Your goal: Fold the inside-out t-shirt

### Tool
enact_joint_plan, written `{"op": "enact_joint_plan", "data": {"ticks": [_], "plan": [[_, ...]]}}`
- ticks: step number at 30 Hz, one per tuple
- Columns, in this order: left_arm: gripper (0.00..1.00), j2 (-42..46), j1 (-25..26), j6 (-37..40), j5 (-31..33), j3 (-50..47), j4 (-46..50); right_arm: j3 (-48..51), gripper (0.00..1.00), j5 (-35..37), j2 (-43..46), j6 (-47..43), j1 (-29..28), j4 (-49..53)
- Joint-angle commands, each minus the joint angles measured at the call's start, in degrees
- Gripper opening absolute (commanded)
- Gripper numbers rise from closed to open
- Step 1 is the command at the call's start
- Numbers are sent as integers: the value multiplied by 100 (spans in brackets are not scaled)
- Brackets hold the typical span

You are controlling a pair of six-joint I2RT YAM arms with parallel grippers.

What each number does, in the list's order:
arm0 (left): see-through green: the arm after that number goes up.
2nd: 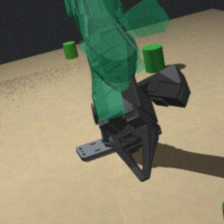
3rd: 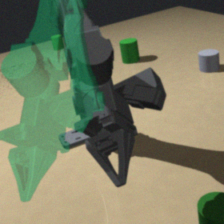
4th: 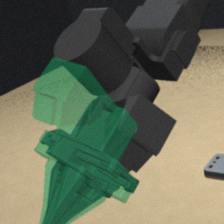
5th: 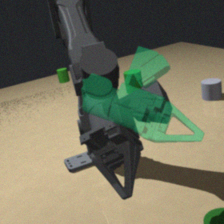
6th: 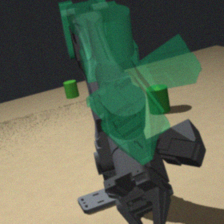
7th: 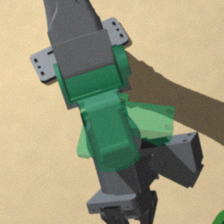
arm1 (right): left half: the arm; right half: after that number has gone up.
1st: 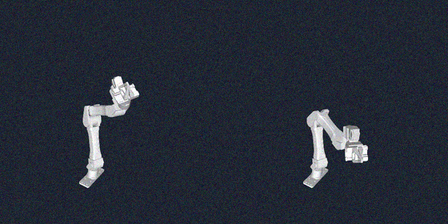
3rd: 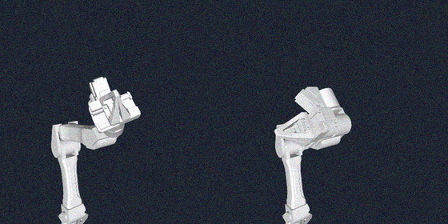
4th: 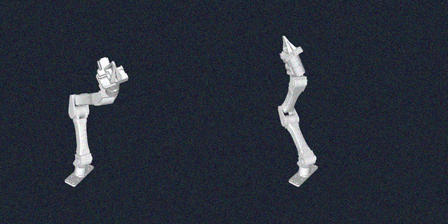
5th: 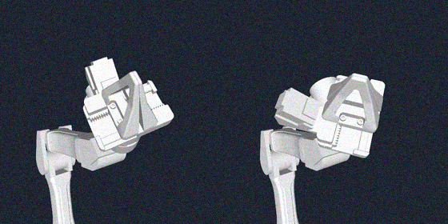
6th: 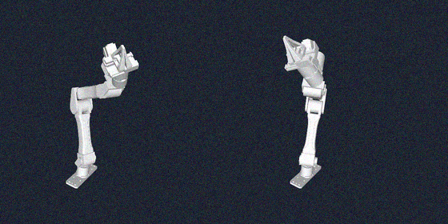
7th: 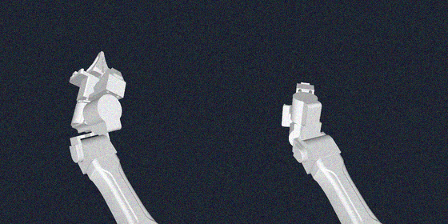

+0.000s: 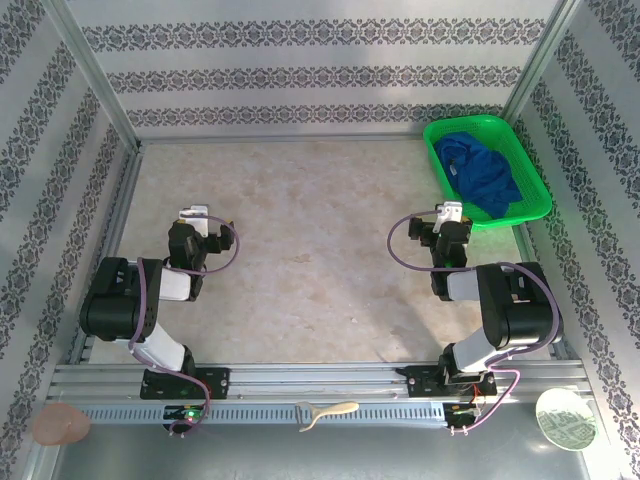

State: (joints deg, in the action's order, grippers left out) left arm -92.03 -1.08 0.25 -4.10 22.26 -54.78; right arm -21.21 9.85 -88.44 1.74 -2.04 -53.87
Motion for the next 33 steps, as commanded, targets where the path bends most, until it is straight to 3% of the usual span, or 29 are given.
{"op": "enact_joint_plan", "data": {"ticks": [1, 10, 15, 33], "plan": [[99, 57, 55, 54, -38, -31, -15, 48, 98, 9, 60, 92, -34, -210], [99, 60, 49, 52, -47, -22, 5, 42, 98, 11, 60, 90, -33, -220], [99, 56, 55, -100, 410, -46, -61, 43, 98, -7, 64, 124, -8, -203], [99, 53, 71, -82, 445, -7, 12, 82, 98, 0, 69, 204, 50, -255]]}}
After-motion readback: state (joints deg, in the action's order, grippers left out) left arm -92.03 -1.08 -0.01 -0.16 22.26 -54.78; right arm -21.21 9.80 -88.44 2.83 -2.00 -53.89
